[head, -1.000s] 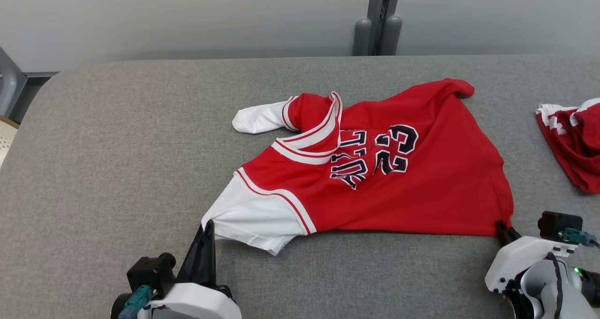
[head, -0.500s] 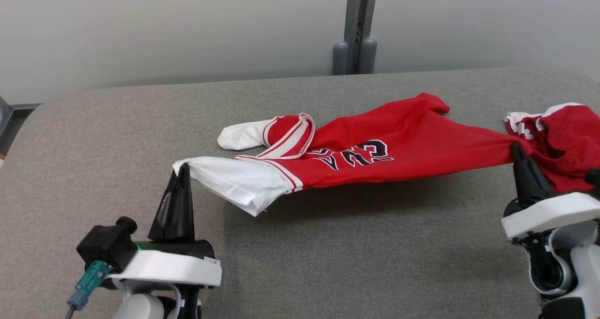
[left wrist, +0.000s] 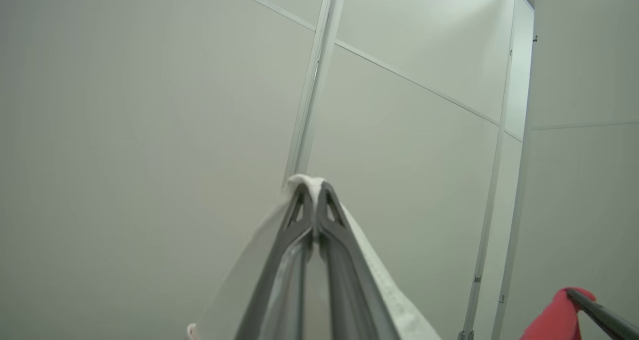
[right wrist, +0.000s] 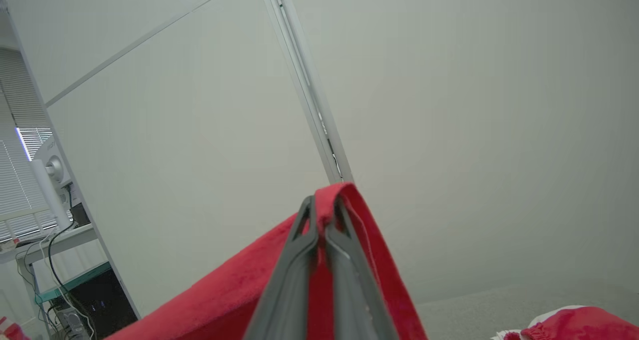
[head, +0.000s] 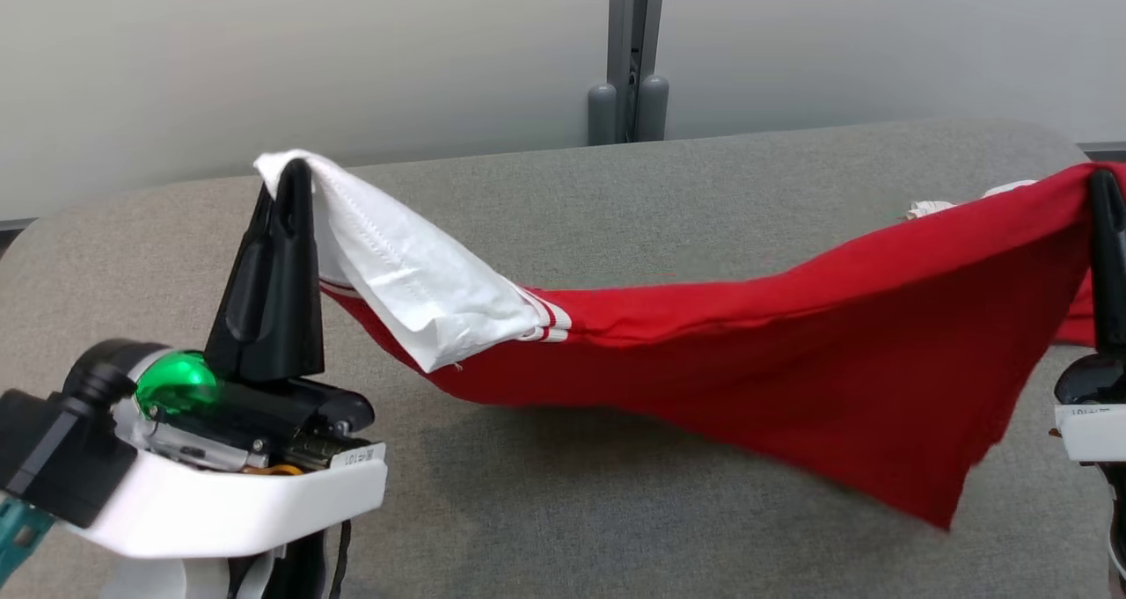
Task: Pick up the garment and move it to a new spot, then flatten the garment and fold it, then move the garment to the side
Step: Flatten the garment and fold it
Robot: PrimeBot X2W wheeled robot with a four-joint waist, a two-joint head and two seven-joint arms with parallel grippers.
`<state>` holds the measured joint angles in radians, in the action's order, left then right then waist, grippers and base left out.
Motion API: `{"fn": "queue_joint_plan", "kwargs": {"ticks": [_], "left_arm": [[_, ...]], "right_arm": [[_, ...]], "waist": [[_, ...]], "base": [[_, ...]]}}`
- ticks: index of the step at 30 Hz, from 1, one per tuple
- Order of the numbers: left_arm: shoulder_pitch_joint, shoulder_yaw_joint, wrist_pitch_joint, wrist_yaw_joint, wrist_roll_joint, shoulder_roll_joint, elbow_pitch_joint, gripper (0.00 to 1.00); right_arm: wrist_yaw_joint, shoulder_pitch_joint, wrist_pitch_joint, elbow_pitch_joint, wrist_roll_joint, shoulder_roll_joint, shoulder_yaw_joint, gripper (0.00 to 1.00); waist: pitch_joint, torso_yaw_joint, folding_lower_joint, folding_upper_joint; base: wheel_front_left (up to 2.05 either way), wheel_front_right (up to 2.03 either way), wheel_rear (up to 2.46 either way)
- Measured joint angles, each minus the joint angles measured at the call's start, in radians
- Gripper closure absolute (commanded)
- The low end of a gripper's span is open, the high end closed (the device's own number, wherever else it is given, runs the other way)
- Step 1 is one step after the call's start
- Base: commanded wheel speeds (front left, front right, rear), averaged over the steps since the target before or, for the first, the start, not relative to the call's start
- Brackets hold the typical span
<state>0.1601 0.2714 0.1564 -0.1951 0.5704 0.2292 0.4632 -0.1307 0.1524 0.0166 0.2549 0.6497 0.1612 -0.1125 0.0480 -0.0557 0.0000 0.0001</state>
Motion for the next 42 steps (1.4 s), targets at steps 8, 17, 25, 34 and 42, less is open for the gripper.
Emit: {"fn": "queue_joint_plan", "kwargs": {"ticks": [8,17,25,34,42], "left_arm": [[0.222,0.015,-0.136,0.033,-0.017,0.059,-0.086,1.0],[0.807,0.027,-0.227,0.132,-0.065,0.081,-0.53,1.0],[1.346,0.054,-0.037,0.15,-0.219,0.039,-0.893,1.0],[1.556,0.068,0.102,0.16,-0.265,-0.055,-1.11,1.0],[1.359,0.009,0.104,0.195,-0.227,-0.104,-1.135,1.0]], "right_arm": [[0.0,0.109,0.091,-0.036,-0.035,-0.011,0.032,1.0],[0.0,0.653,0.11,-0.36,-0.07,0.003,0.147,1.0],[0.0,1.188,-0.053,-0.769,-0.135,-0.071,0.179,1.0],[0.0,1.458,-0.176,-1.061,-0.189,-0.076,0.217,1.0],[0.0,1.365,-0.237,-1.242,-0.16,-0.046,0.271,1.0]], "waist": [[0.08,-0.001,0.0,0.0],[0.255,-0.014,0.0,-0.0001],[0.379,-0.046,0.0,-0.0001],[0.483,-0.027,0.0,-0.0001],[0.605,0.011,0.0,-0.0001]], "base": [[0.0,0.0,0.0],[0.0,0.0,0.0],[0.0,0.0,0.0],[0.0,0.0,0.0],[0.0,0.0,0.0]]}}
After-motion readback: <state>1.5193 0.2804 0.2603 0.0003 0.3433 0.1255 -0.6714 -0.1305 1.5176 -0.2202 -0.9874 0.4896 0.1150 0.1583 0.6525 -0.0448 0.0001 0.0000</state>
